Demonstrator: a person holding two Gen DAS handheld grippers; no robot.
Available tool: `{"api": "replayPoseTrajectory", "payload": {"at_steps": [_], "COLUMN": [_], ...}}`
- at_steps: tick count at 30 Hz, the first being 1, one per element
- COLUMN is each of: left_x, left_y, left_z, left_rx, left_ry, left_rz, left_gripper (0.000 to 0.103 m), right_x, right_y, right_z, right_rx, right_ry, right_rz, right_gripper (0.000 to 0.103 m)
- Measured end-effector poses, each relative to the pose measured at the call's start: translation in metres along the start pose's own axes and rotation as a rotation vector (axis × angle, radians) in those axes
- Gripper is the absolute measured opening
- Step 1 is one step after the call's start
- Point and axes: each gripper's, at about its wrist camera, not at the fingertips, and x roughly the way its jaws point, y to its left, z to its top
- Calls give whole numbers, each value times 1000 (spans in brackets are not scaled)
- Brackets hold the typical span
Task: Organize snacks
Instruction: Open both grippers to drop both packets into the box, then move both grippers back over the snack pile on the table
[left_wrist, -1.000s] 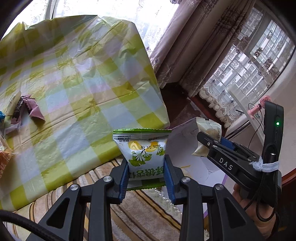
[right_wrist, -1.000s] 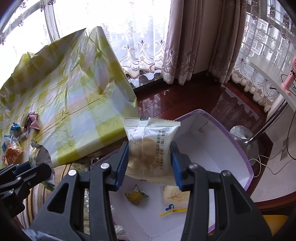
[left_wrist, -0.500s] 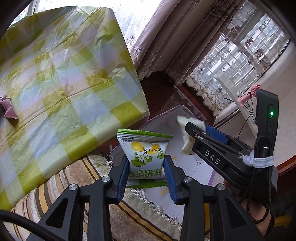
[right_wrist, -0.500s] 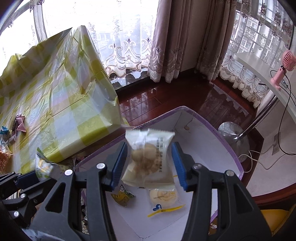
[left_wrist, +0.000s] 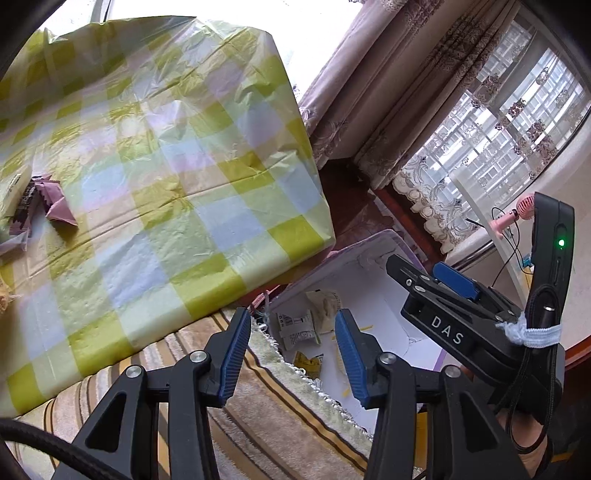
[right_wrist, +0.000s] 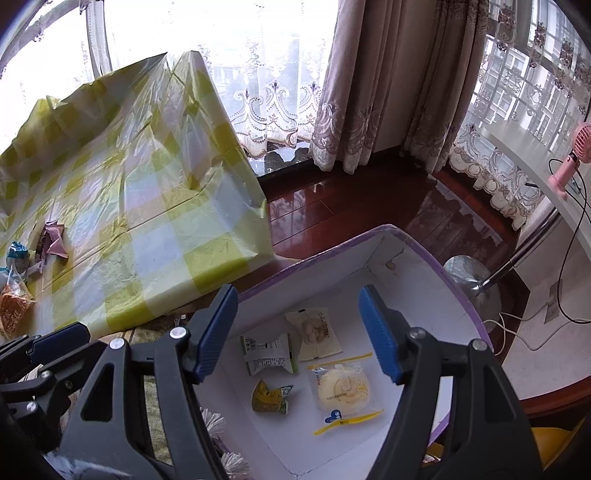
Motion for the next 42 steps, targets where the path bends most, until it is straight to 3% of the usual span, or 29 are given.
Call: {"api": "replayPoseTrajectory", "payload": {"at_steps": [12,22,28,42], "left_x": [-34,-76,-107,-160], "left_y": [51,118,161,251], "left_z": [-8,-33,-56,-107], "left_rx": [-126,-324,-445,-660], "left_ry": [-79,-154,-200,-281], "left_rz": [38,69,105,239], "left_gripper": [49,49,49,49], "right_x": [-16,-20,-21,-7], "right_y": [52,99,129,221], "right_z": [2,-5,-14,-44], "right_rx": [-74,-143,-174,-174], "right_ry": [3,56,111,330], "right_rz": [157,296,385,628], "right_gripper": [78,81,84,86]}}
